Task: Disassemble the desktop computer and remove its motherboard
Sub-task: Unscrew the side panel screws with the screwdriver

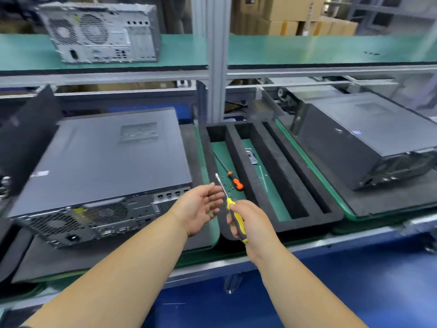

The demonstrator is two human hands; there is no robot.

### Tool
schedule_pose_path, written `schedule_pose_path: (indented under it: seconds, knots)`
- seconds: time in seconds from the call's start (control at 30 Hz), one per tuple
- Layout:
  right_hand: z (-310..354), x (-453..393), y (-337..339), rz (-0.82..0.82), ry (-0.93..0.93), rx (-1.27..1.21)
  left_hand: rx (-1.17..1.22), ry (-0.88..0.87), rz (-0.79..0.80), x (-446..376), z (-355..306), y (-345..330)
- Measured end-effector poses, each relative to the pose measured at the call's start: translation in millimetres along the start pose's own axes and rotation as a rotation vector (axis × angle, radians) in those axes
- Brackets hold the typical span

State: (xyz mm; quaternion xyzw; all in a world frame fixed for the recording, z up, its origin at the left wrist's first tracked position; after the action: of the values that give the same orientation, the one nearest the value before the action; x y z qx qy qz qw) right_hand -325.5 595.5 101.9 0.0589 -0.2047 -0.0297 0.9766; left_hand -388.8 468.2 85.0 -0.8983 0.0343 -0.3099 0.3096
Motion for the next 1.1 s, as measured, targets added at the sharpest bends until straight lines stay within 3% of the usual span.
schedule_pose_path:
  seconds: [0.43, 0.83, 1.1]
  knots:
    - [25.3, 27.9, -164.4, 0.247, 0.060, 0.130, 0.087, -0.106, -0.142, 84.3, -78.4, 141.7]
    - [14.4, 53.9, -267.2, 0.254, -0.073, 0.182, 0.262, -0.036, -0.274, 119.4, -115.1, 235.1]
    - [13.8, 62.1, -292.3, 0.179, -0.166, 0.215, 0.218, -0.034, -0.225, 122.0, -126.2, 240.7]
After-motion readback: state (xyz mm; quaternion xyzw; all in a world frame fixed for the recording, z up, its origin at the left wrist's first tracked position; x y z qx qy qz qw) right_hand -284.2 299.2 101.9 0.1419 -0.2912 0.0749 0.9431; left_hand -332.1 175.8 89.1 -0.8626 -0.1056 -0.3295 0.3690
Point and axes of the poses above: each hand's wrist, its own x-axis away from the middle knuckle, its own y-axis out of the back of the hand, z = x × y, the point moved 4 cm from there along -x, towards the middle knuckle, and after that the axes turned 14 degrees about x, right-handed, at the moved point
